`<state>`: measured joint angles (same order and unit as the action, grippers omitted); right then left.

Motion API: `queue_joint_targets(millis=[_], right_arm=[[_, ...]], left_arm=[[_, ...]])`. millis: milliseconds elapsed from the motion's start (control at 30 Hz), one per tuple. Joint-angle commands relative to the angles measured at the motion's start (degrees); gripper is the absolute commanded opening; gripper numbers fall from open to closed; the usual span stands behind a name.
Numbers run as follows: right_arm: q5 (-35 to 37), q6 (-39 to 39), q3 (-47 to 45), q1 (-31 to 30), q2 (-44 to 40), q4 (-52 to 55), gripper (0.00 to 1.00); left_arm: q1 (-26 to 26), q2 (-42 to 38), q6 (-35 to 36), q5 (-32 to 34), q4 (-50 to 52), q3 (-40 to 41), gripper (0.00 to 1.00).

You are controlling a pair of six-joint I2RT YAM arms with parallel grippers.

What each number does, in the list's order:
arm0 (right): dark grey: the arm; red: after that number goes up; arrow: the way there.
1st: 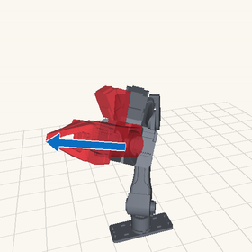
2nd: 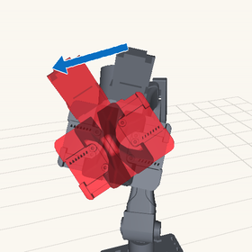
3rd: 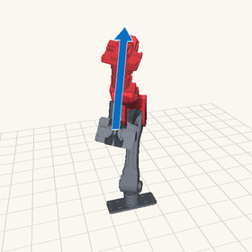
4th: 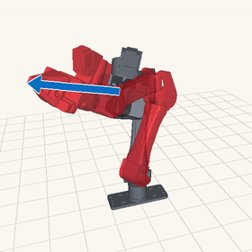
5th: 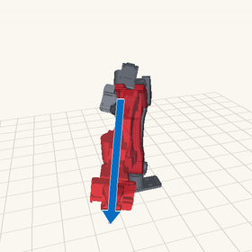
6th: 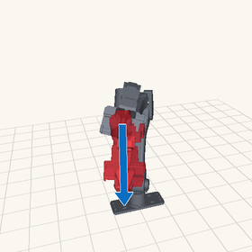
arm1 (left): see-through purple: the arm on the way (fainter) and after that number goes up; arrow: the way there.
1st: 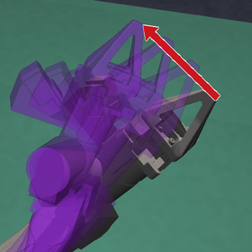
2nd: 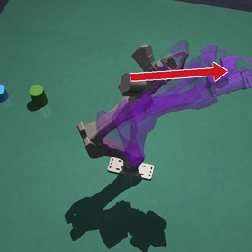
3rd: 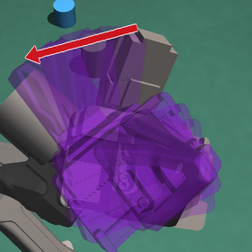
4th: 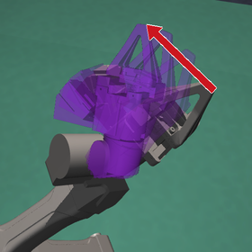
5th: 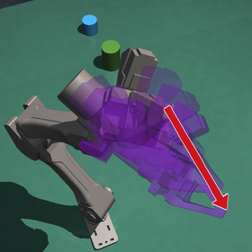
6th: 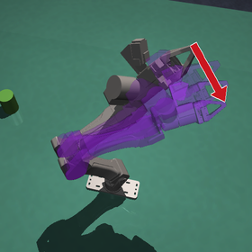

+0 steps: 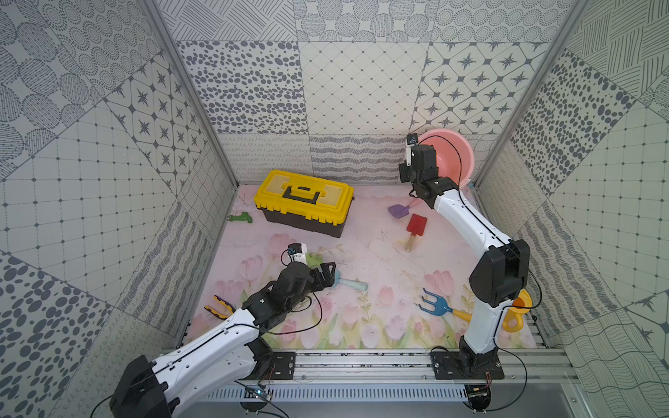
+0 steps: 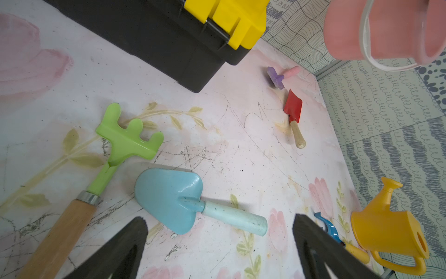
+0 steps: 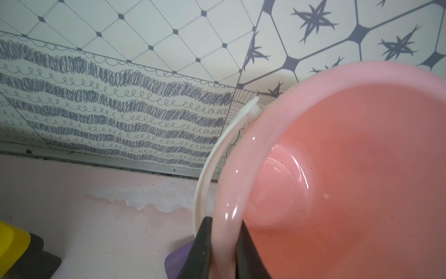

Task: Organize the gardening tools
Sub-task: Move the gardening tool to the center of the board.

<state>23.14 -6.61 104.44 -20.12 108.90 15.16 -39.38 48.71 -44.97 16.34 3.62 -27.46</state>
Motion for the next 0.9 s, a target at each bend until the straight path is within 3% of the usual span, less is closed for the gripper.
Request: queue_joint_targets(millis=[0,533,733,867], right_arm=[[-1.33,-2.13,1.17,0.71,3.61,-8.47,0.0],[-4.9,-3.94,14.41,0.61,20.19,-6.65,0.0],[-5.12,-3.04,13.1,0.61,20.62,-4.06,0.0],[-6.58,-0.6,7.59,0.56,17.18,-3.21,0.0]], left_arm=[[-0.05,-0.08,0.29,0.7,-1.86,-0.43,1.0],[-0.09,1.22,0.68,0.25,-2.92,-0.56,0.99],[-0.09,1.89,0.47,-0.1,-3.18,-0.66,1.0],[-0.09,1.58,0.33,-0.35,-2.95,-0.75,0.99]])
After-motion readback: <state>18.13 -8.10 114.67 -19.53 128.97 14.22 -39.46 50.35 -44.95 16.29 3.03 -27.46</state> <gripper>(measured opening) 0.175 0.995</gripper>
